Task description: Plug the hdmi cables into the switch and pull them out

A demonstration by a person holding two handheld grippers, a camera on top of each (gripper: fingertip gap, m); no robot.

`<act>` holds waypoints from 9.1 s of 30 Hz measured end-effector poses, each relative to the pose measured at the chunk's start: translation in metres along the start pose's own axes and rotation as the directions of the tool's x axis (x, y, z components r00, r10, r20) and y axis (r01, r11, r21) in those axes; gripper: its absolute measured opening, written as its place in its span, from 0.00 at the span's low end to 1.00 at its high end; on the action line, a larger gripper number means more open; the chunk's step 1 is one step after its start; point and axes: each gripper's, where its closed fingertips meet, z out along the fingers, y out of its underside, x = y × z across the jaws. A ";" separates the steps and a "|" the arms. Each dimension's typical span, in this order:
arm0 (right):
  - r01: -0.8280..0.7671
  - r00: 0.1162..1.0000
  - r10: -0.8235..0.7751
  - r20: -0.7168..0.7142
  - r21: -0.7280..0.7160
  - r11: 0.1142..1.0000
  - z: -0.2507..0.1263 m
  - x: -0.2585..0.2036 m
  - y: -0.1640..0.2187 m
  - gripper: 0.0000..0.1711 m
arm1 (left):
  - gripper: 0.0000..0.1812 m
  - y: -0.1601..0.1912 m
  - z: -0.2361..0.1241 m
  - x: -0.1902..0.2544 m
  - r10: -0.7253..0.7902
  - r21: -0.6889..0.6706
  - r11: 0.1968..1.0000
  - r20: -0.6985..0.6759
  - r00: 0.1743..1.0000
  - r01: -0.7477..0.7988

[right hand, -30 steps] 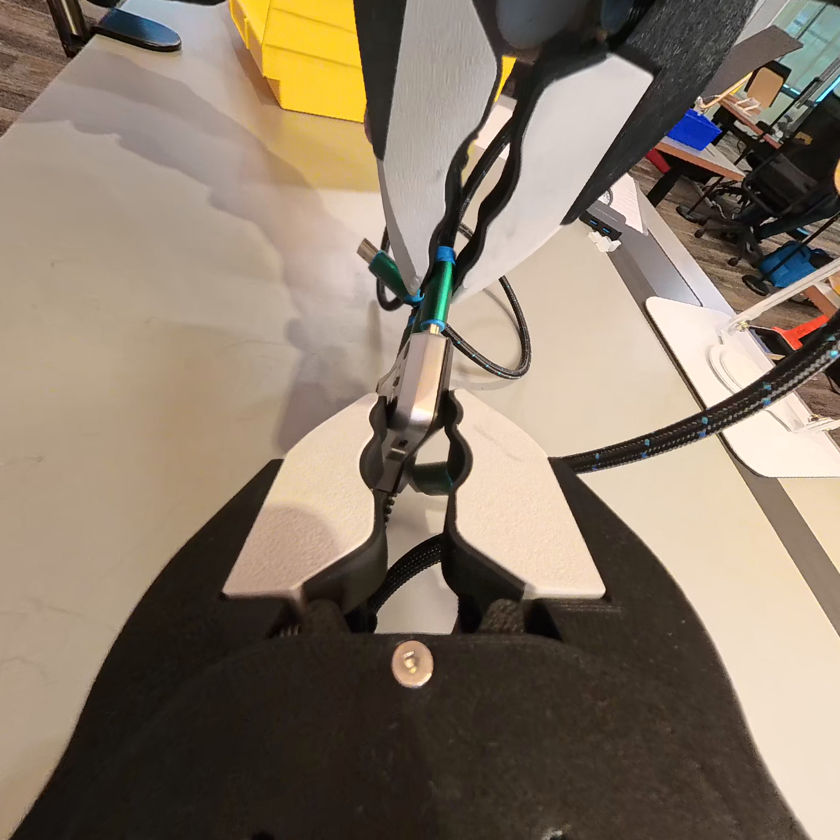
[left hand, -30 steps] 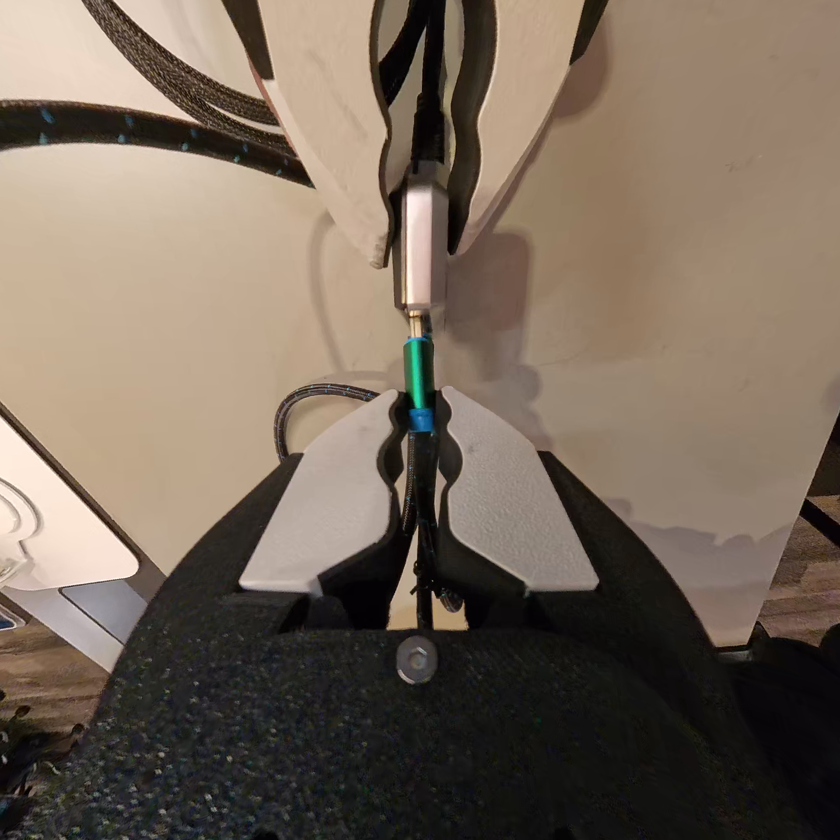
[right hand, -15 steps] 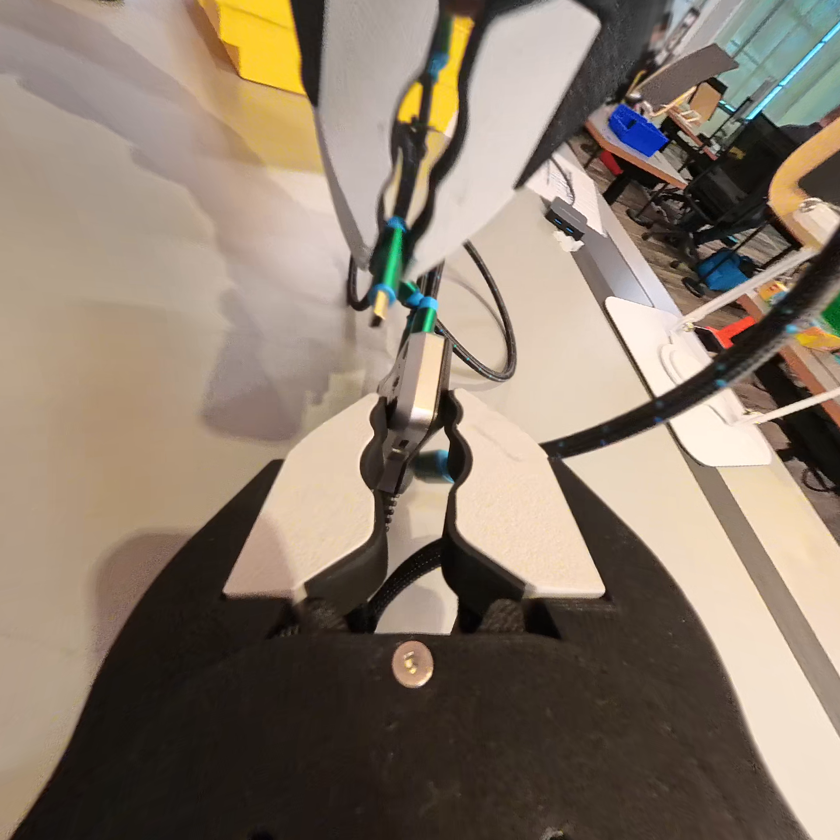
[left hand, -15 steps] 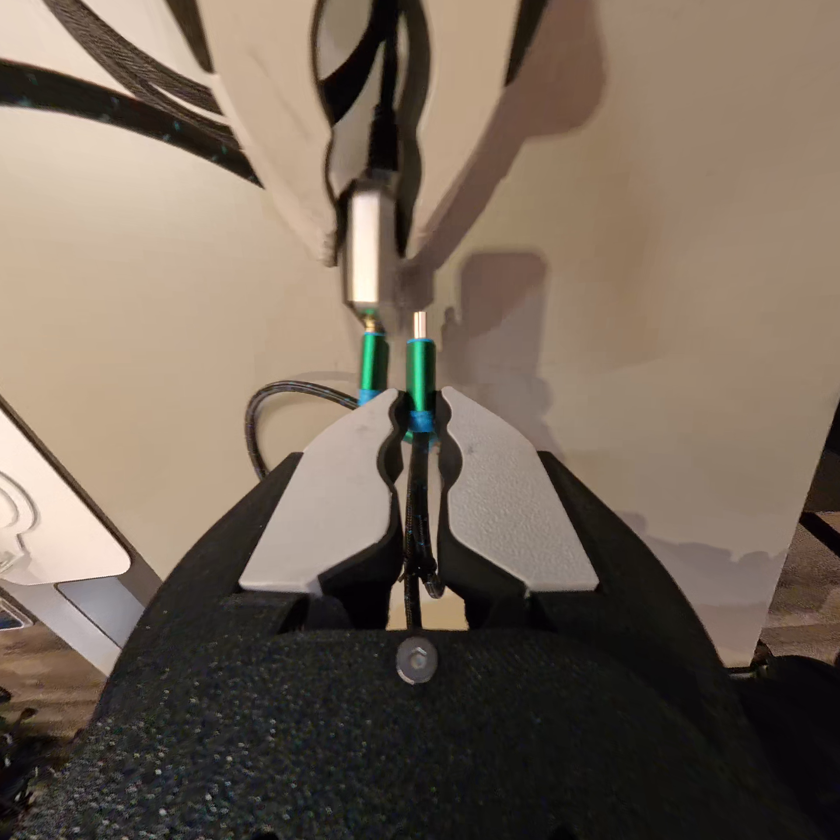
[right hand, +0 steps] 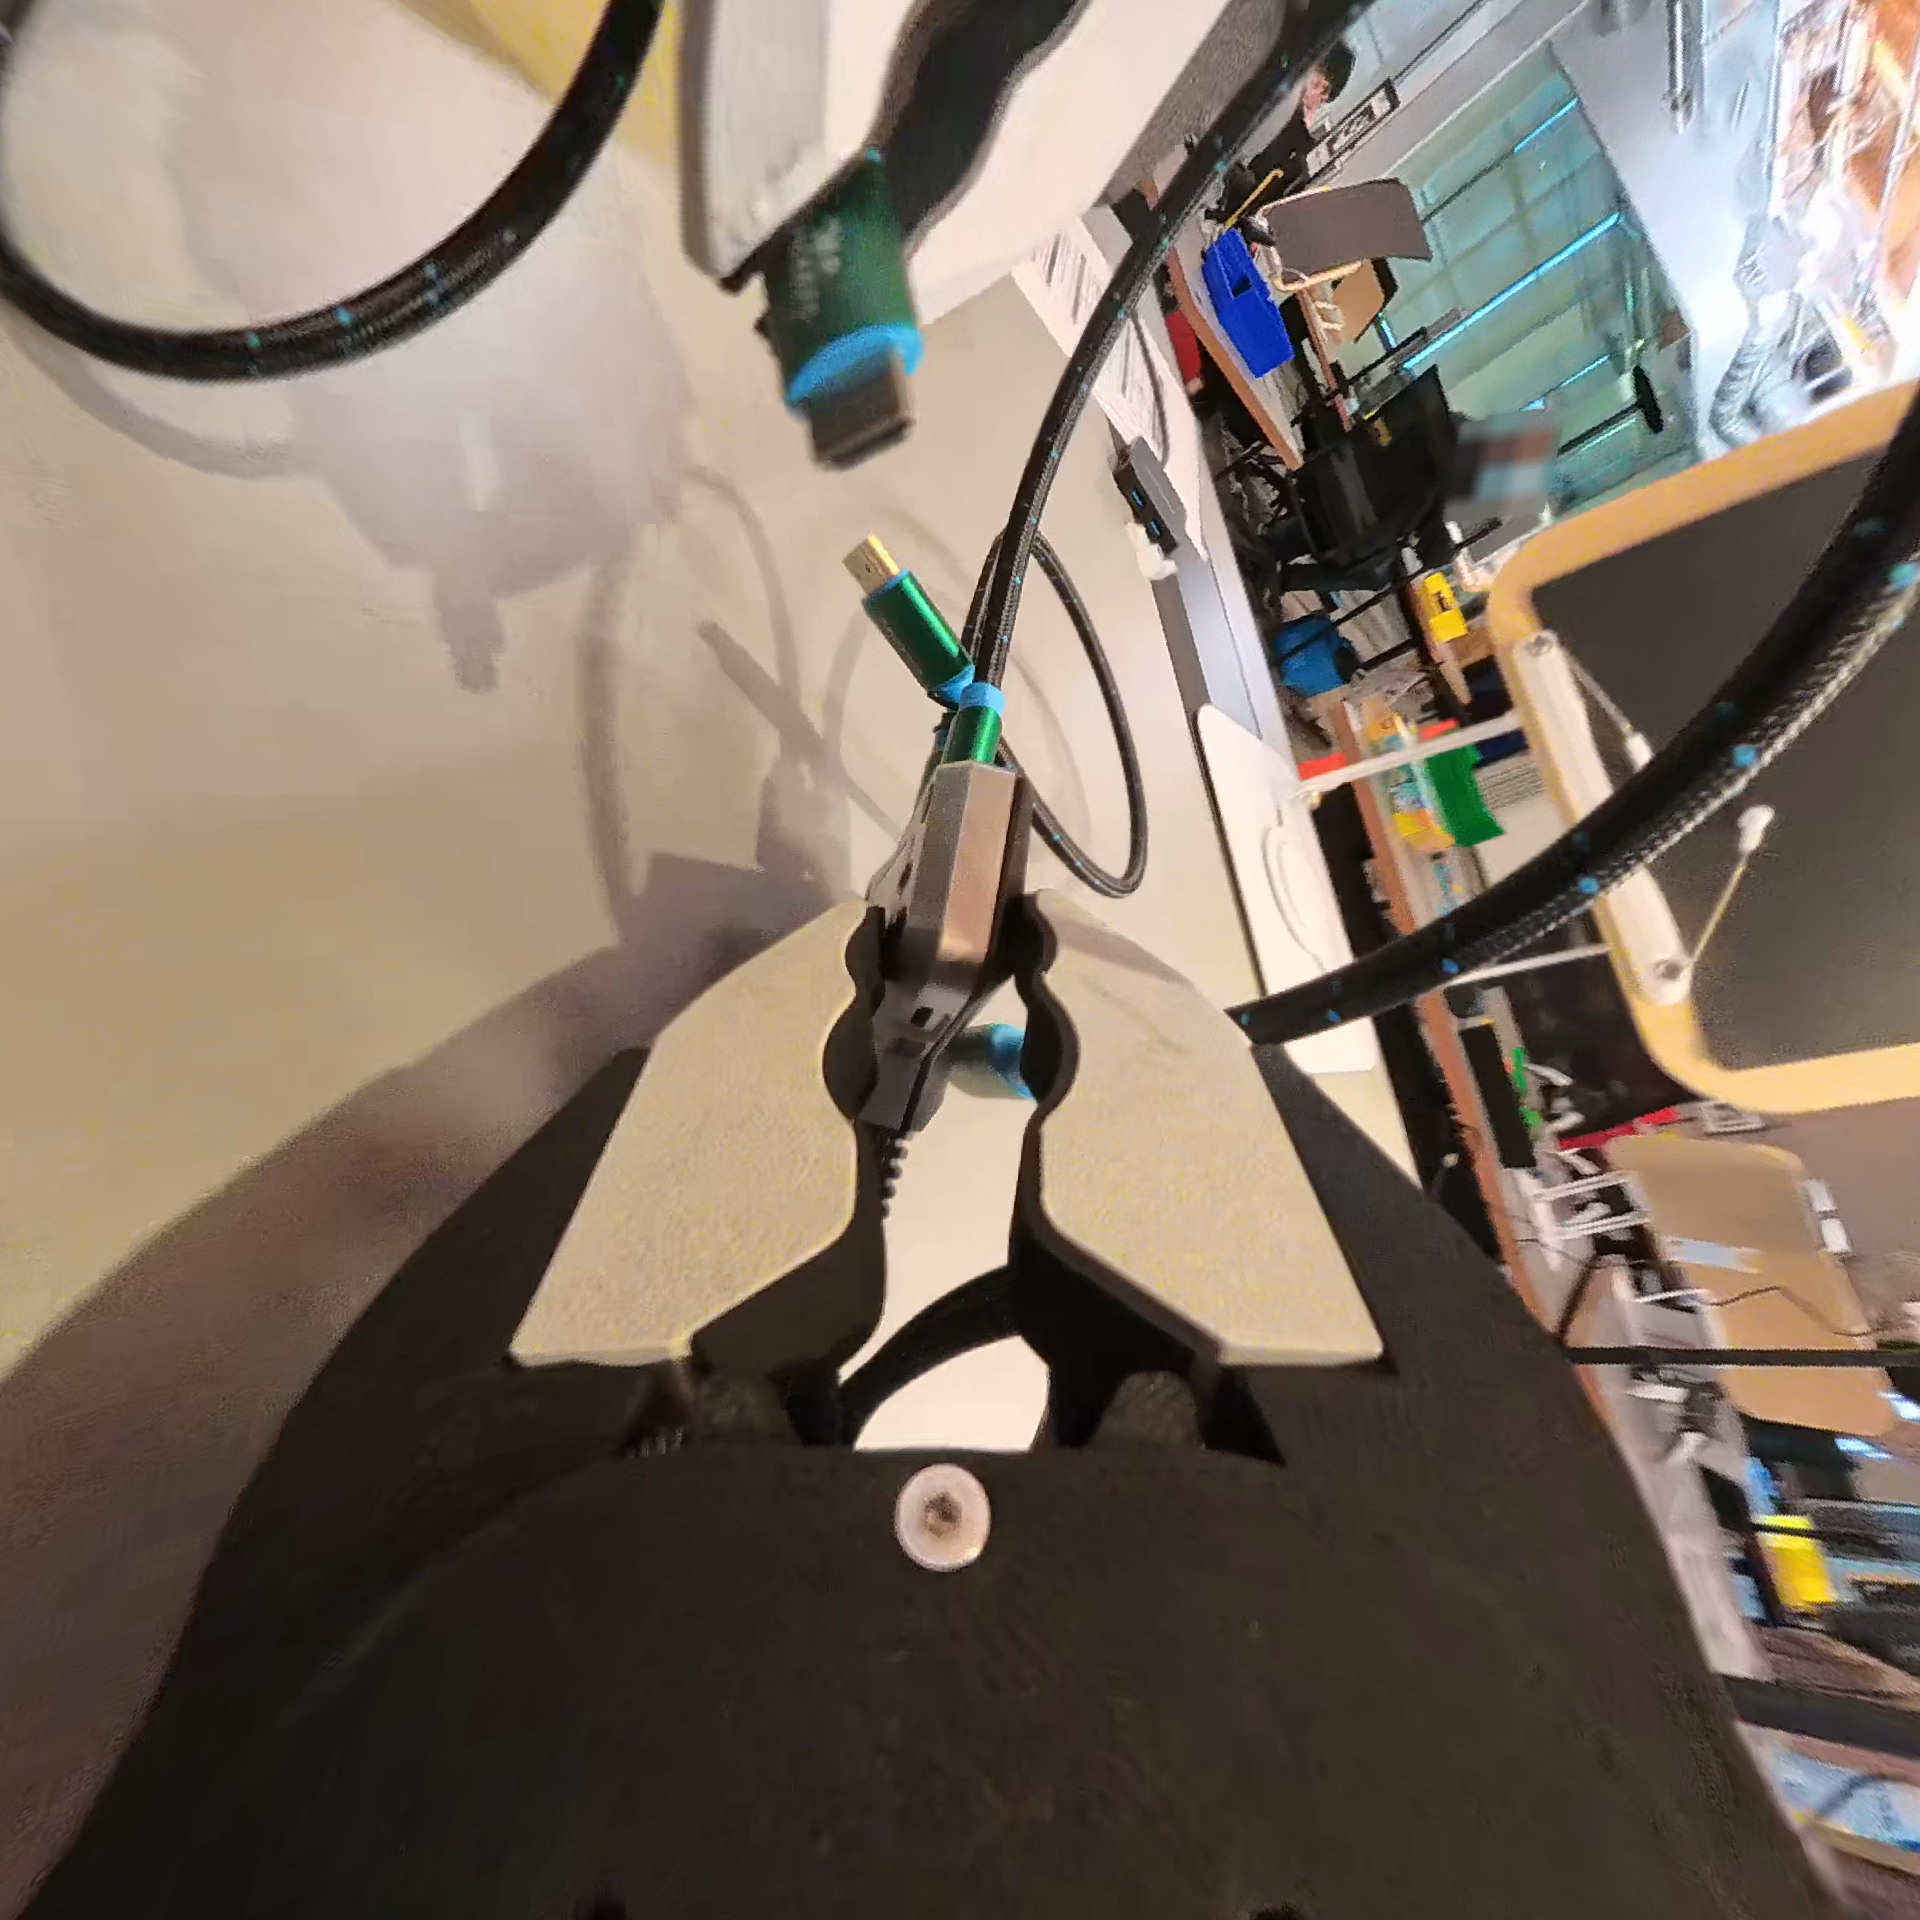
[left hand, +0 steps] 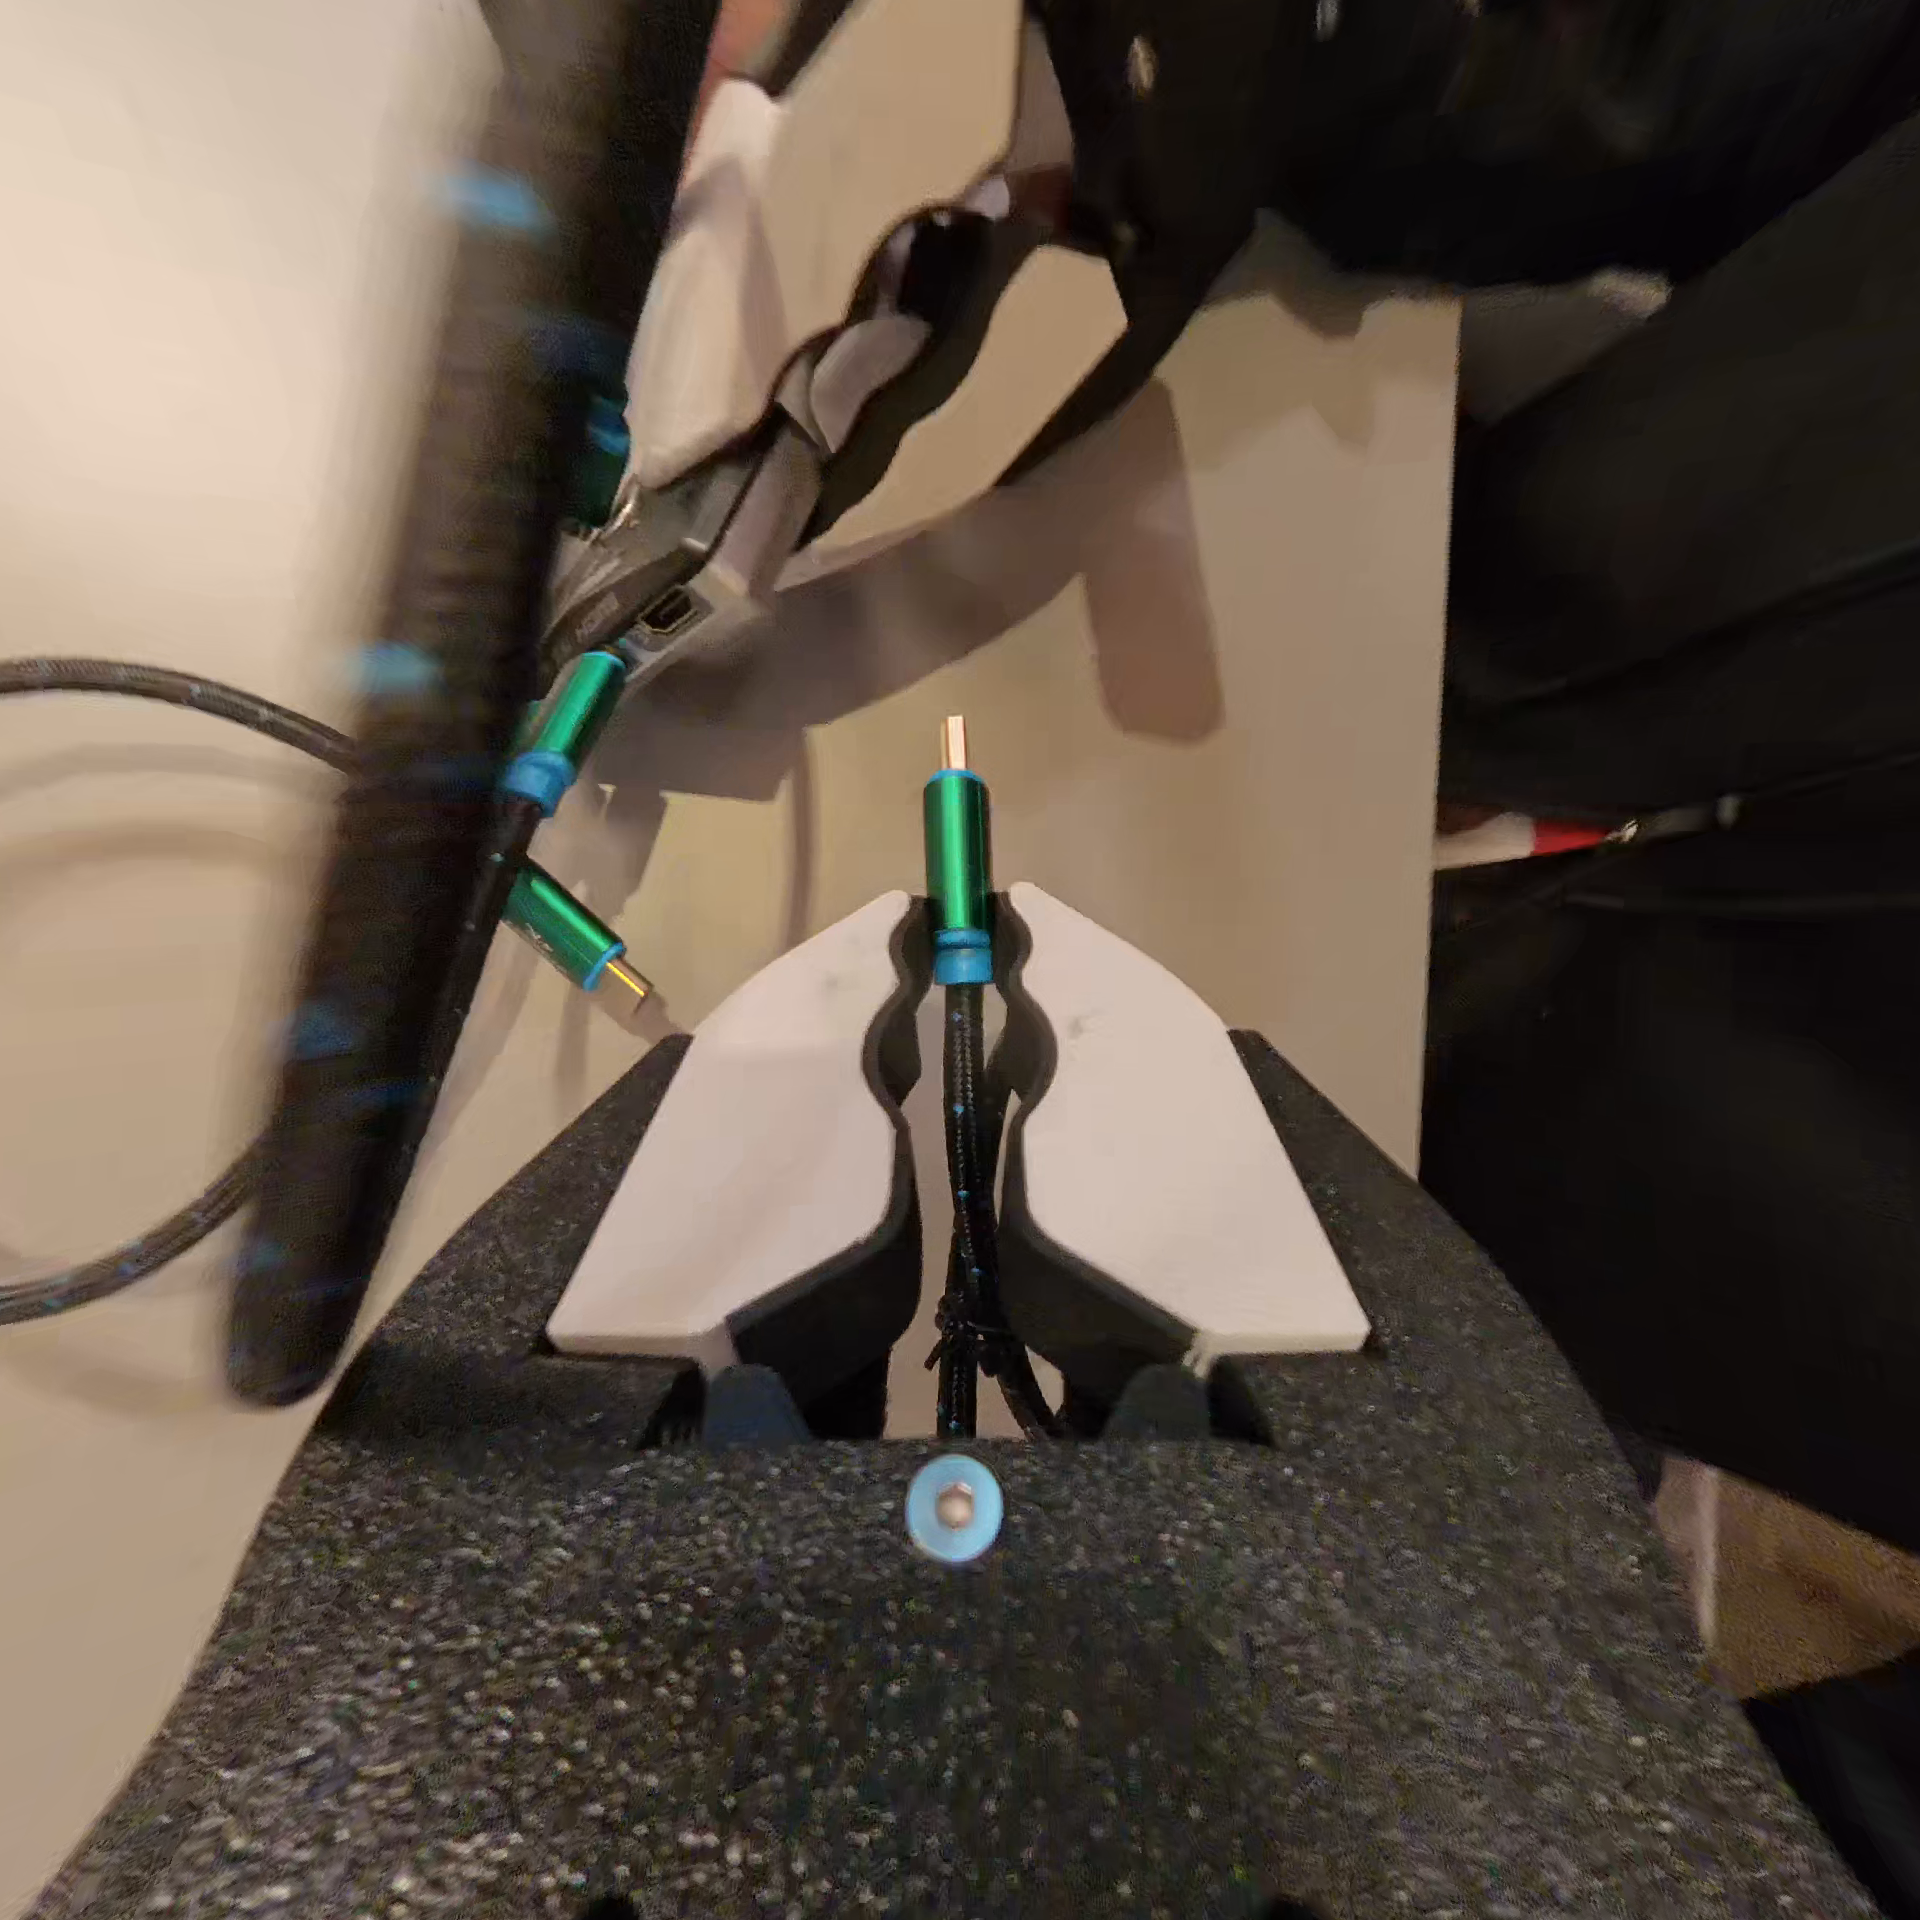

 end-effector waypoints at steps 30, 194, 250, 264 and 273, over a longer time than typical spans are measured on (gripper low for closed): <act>0.419 0.903 -0.416 -0.109 0.000 0.908 0.014 -0.014 -0.005 0.14 | 0.06 0.019 0.039 0.006 -0.426 0.320 0.713 -0.510 0.748 0.624; -0.717 0.673 0.578 0.461 0.216 0.662 -0.008 -0.005 -0.047 0.10 | 0.06 -0.046 0.007 -0.015 0.264 0.714 0.613 0.218 0.939 -0.338; -0.617 0.691 0.558 0.460 -0.028 0.787 0.020 -0.011 -0.008 0.13 | 0.05 -0.034 -0.010 -0.044 0.198 0.459 0.788 0.441 0.875 -0.410; -0.662 0.618 0.602 0.506 -0.079 0.746 0.020 -0.014 -0.006 0.13 | 0.08 -0.028 -0.005 -0.054 0.025 0.619 0.776 0.162 0.986 -0.121; -0.701 0.551 0.641 0.534 -0.121 0.703 0.019 -0.014 -0.004 0.13 | 0.08 -0.027 -0.002 -0.060 -0.028 0.673 0.739 0.049 0.998 -0.012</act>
